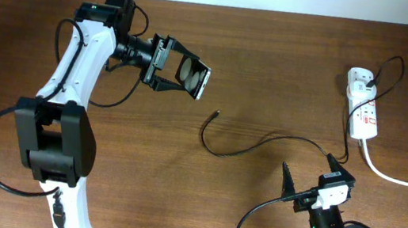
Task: Plug charger to phone and switch on socket
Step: 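Lift the phone with the left gripper and tilt it upright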
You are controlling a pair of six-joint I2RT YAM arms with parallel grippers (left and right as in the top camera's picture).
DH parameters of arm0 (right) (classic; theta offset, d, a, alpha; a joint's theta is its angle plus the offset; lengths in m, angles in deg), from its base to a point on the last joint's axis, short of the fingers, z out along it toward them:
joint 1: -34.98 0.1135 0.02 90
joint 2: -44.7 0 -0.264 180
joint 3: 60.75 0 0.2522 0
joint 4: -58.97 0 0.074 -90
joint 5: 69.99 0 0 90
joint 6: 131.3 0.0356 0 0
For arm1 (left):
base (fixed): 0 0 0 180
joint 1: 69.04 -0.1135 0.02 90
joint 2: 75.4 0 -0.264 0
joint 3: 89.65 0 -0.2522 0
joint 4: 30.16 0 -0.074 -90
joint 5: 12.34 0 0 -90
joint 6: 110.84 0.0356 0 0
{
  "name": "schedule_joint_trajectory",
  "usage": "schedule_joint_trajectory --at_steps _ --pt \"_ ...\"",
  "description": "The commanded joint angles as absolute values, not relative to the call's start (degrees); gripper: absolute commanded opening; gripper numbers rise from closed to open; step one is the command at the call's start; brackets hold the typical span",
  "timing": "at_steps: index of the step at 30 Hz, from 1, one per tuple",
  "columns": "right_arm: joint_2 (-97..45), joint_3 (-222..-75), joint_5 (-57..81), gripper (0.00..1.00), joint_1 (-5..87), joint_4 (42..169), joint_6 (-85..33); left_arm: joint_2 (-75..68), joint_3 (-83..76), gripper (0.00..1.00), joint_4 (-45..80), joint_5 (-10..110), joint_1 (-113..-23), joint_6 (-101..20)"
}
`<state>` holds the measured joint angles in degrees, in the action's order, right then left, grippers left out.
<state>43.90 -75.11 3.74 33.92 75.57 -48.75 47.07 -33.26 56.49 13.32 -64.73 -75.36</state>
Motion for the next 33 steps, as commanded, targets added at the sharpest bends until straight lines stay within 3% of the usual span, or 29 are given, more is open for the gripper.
schedule_joint_trajectory --at_steps 1,29,33 --pt "44.34 -74.82 4.22 0.99 34.27 75.94 -48.38 47.05 -35.11 0.00 56.60 10.57 -65.14 -77.03" --pt "44.34 -74.82 2.69 0.99 34.27 75.78 -48.35 47.05 -35.11 0.00 56.60 11.94 -65.47 -78.67" --pt "44.34 -75.11 2.71 0.99 34.16 75.22 -43.41 47.05 -35.11 0.00 56.57 11.94 -65.47 -78.67"
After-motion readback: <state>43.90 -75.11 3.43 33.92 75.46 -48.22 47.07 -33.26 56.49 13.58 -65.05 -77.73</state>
